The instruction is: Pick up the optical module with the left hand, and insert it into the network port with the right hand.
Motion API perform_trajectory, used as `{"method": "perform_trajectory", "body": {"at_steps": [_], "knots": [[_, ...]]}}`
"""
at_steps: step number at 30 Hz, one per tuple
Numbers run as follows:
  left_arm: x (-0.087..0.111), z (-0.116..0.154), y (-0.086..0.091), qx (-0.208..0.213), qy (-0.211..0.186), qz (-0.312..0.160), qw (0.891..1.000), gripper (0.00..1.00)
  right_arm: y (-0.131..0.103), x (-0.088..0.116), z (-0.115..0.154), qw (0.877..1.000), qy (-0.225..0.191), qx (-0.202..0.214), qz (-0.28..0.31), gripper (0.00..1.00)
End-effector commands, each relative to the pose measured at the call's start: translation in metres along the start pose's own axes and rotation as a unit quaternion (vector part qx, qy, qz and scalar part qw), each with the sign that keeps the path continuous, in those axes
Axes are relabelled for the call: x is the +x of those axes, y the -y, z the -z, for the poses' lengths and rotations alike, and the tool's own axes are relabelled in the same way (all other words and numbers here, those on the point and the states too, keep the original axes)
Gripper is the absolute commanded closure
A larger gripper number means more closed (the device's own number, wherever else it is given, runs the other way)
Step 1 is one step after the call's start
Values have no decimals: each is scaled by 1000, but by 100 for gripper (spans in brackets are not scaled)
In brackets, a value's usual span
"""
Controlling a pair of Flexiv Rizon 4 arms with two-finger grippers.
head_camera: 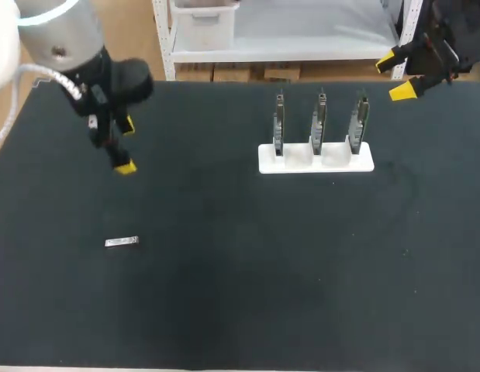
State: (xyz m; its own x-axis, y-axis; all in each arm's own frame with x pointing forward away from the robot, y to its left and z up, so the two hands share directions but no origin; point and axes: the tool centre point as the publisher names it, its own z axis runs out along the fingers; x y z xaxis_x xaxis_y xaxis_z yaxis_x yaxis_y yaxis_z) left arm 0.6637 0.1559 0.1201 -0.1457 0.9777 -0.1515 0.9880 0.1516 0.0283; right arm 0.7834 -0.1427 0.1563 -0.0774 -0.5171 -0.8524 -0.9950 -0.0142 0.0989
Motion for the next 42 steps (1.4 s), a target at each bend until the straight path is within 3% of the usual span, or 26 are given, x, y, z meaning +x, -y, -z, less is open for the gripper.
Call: {"method": "perform_trajectory", "body": {"at_steps": [1,18,28,42], "knots": [[6,-6,19,-14,-19,-3,1000,0,-2,0,0,1000,0,3,0,0],[36,-33,50,-9,-70,1,998,0,-2,0,0,1000,0,3,0,0],[45,-59,71,3,-71,26,997,0,-2,0,0,1000,0,3,0,0],[60,-87,91,17,-84,22,996,0,-2,0,0,1000,0,3,0,0]]}}
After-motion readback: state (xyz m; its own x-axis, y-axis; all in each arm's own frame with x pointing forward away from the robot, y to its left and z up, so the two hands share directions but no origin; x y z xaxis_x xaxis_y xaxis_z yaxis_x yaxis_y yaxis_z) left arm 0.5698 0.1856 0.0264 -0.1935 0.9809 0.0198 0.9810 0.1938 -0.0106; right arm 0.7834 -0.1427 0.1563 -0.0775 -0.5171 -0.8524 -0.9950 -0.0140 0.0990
